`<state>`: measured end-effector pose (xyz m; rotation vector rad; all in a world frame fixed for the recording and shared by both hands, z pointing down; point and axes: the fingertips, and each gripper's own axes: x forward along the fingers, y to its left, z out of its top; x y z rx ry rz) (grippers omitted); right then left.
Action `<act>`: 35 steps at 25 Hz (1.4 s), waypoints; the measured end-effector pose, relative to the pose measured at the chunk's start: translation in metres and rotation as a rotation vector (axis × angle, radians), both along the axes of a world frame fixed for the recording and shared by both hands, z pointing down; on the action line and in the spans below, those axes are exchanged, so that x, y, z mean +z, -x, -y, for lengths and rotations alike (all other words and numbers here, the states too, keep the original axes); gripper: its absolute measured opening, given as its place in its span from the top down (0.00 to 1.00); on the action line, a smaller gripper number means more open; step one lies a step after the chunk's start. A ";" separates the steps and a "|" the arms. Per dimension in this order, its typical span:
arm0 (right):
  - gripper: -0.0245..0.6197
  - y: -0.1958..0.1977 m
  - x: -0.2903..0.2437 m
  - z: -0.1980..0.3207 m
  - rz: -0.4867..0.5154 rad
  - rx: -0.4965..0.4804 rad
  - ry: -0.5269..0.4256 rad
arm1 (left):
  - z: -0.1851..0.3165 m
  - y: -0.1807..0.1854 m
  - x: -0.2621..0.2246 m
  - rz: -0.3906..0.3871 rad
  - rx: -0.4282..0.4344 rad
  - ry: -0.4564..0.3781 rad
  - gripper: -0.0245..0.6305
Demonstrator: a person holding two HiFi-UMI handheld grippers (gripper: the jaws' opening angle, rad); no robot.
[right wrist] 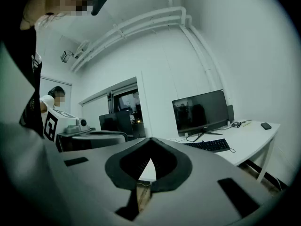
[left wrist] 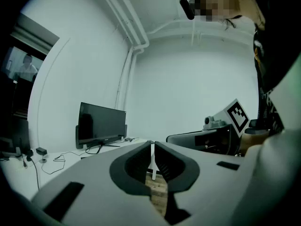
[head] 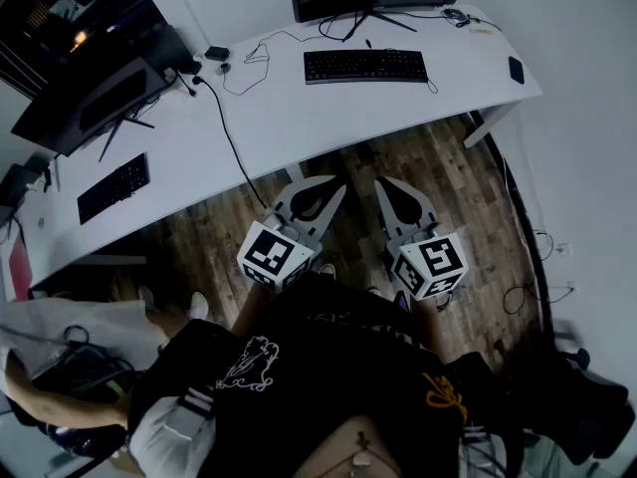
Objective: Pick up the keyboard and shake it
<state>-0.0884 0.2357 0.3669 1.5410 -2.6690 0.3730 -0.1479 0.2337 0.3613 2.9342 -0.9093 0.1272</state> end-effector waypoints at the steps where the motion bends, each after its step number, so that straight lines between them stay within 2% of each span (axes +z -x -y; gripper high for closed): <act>1: 0.95 0.000 0.000 0.001 -0.001 -0.001 0.000 | 0.001 0.001 -0.001 -0.001 -0.001 -0.003 0.90; 13: 0.95 0.024 0.009 0.008 0.009 -0.030 0.021 | 0.010 0.019 0.003 -0.002 0.000 -0.004 0.90; 25: 0.95 0.049 0.027 0.013 0.013 0.022 0.067 | 0.024 0.052 0.018 0.004 0.021 0.014 0.90; 31: 0.95 0.040 0.030 0.023 0.015 0.040 0.082 | 0.035 0.043 0.021 -0.008 0.043 0.024 0.90; 35: 0.95 0.029 0.035 0.039 0.026 0.037 0.099 | 0.049 0.032 0.025 0.014 0.039 0.040 0.90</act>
